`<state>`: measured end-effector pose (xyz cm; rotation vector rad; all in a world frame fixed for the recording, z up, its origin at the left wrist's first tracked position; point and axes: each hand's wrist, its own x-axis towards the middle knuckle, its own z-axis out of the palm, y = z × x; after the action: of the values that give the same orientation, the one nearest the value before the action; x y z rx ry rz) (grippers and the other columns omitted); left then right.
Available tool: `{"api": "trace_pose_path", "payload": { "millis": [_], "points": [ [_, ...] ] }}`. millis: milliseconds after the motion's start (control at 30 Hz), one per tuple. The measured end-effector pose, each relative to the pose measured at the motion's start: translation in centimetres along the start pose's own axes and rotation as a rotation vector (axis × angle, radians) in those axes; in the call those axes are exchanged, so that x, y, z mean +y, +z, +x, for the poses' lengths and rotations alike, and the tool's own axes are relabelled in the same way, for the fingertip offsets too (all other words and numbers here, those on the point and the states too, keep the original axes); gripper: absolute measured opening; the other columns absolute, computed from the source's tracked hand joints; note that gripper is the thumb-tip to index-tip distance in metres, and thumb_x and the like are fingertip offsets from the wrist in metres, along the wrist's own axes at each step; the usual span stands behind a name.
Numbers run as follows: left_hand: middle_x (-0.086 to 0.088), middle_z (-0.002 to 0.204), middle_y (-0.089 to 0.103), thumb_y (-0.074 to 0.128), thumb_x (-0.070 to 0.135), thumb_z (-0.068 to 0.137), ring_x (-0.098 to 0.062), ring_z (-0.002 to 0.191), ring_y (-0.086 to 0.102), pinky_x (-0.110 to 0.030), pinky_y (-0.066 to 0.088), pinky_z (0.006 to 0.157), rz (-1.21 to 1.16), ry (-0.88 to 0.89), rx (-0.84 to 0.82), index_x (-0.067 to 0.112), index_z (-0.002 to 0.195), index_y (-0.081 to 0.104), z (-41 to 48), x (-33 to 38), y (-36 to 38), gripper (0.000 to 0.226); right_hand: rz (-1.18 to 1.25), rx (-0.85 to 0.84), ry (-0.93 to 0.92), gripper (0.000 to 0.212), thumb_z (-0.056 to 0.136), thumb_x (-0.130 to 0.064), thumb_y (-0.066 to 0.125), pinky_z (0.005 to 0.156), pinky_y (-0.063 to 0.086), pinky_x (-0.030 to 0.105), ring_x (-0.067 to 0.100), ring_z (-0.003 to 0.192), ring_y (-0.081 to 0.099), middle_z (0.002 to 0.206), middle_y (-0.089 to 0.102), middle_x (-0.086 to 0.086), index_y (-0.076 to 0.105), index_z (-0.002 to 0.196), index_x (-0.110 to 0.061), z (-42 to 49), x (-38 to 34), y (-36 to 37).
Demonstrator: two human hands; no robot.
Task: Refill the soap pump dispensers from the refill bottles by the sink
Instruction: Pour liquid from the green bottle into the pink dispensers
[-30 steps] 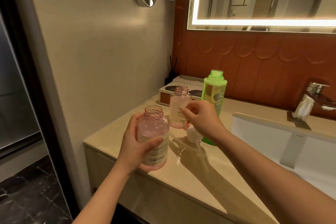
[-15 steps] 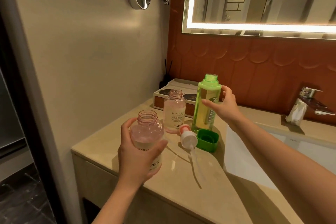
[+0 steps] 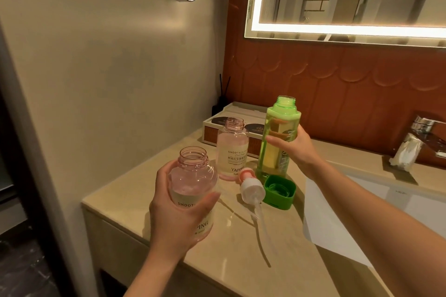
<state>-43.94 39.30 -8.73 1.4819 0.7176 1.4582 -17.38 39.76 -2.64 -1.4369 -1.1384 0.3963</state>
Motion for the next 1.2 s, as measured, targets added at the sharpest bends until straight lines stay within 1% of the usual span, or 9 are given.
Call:
{"api": "trace_pose_path", "payload": {
  "millis": [200, 333, 500, 700, 767, 867, 933, 1100, 1200],
  "points": [
    [0.026, 0.109, 0.057, 0.083, 0.056, 0.039, 0.003, 0.104, 0.055, -0.019, 0.046, 0.076, 0.058, 0.050, 0.015, 0.051, 0.107, 0.043, 0.2, -0.3, 0.0, 0.079, 0.033, 0.067, -0.030, 0.050, 0.074, -0.022, 0.075, 0.075, 0.046, 0.024, 0.008, 0.095, 0.058, 0.102, 0.060, -0.008, 0.049, 0.117, -0.021, 0.2, 0.5, 0.4],
    [0.023, 0.109, 0.057, 0.076, 0.062, 0.029, 0.002, 0.101, 0.055, -0.007, 0.048, 0.059, 0.040, 0.040, 0.004, 0.052, 0.105, 0.044, 0.2, -0.3, 0.0, 0.082, 0.024, 0.123, -0.064, 0.051, 0.073, -0.023, 0.076, 0.070, 0.046, 0.017, 0.003, 0.091, 0.058, 0.099, 0.060, -0.012, 0.049, 0.117, -0.021, 0.2, 0.8, 0.2],
    [0.023, 0.110, 0.055, 0.075, 0.075, 0.022, -0.006, 0.102, 0.055, -0.012, 0.049, 0.057, 0.035, 0.044, 0.003, 0.060, 0.098, 0.044, 0.2, 0.1, 0.1, 0.083, 0.040, 0.218, -0.117, 0.055, 0.073, -0.025, 0.077, 0.075, 0.048, 0.019, 0.006, 0.097, 0.061, 0.106, 0.063, -0.004, 0.051, 0.120, -0.016, 0.6, 0.0, -1.6],
    [0.017, 0.110, 0.054, 0.083, 0.052, 0.031, -0.019, 0.107, 0.052, -0.005, 0.047, 0.052, 0.038, 0.029, 0.002, 0.046, 0.104, 0.043, 0.2, 0.6, 0.3, 0.083, 0.017, 0.296, -0.172, 0.045, 0.075, -0.024, 0.075, 0.071, 0.048, 0.019, 0.005, 0.090, 0.061, 0.097, 0.062, -0.009, 0.052, 0.113, -0.019, -0.3, -2.0, -4.5],
    [0.017, 0.110, 0.054, 0.084, 0.051, 0.030, -0.020, 0.107, 0.052, -0.014, 0.052, 0.053, 0.031, -0.010, -0.011, 0.046, 0.103, 0.044, 0.1, 0.8, 0.2, 0.083, 0.008, 0.294, -0.180, 0.044, 0.075, -0.025, 0.075, 0.071, 0.048, 0.020, 0.006, 0.090, 0.061, 0.098, 0.062, -0.009, 0.052, 0.113, -0.019, -1.2, -2.6, -5.6],
    [0.013, 0.116, 0.055, 0.088, 0.051, 0.021, -0.027, 0.112, 0.051, -0.052, 0.056, 0.064, -0.046, -0.146, -0.114, 0.045, 0.106, 0.049, 0.4, 1.2, -0.3, 0.094, -0.011, 0.259, -0.183, 0.043, 0.077, -0.025, 0.073, 0.072, 0.048, 0.021, 0.007, 0.092, 0.060, 0.100, 0.061, -0.007, 0.051, 0.114, -0.020, -3.3, -3.6, -7.0],
    [0.008, 0.119, 0.054, 0.093, 0.034, 0.028, -0.030, 0.112, 0.049, -0.061, 0.053, 0.065, -0.105, -0.233, -0.177, 0.040, 0.109, 0.049, 0.5, 1.7, -0.6, 0.093, -0.024, 0.222, -0.188, 0.041, 0.077, -0.023, 0.072, 0.071, 0.048, 0.021, 0.006, 0.091, 0.060, 0.098, 0.061, -0.008, 0.051, 0.112, -0.020, -5.0, -4.3, -8.0],
    [0.012, 0.107, 0.058, 0.087, 0.013, 0.049, -0.020, 0.103, 0.054, -0.047, 0.051, 0.078, 0.002, -0.173, -0.191, 0.041, 0.102, 0.050, -0.1, 3.5, -0.2, 0.070, -0.043, 0.166, -0.180, 0.037, 0.076, -0.024, 0.071, 0.069, 0.047, 0.021, 0.006, 0.089, 0.061, 0.096, 0.062, -0.009, 0.052, 0.108, -0.021, -8.7, -5.7, -9.8],
    [0.013, 0.110, 0.059, 0.086, 0.033, 0.044, -0.008, 0.100, 0.056, -0.034, 0.046, 0.080, 0.050, -0.123, -0.263, 0.045, 0.103, 0.047, -1.2, 5.4, 1.1, 0.072, -0.052, 0.121, -0.173, 0.038, 0.071, -0.026, 0.071, 0.068, 0.047, 0.021, 0.007, 0.087, 0.062, 0.095, 0.064, -0.007, 0.054, 0.105, -0.022, -11.0, -6.4, -10.8]
  ]
}}
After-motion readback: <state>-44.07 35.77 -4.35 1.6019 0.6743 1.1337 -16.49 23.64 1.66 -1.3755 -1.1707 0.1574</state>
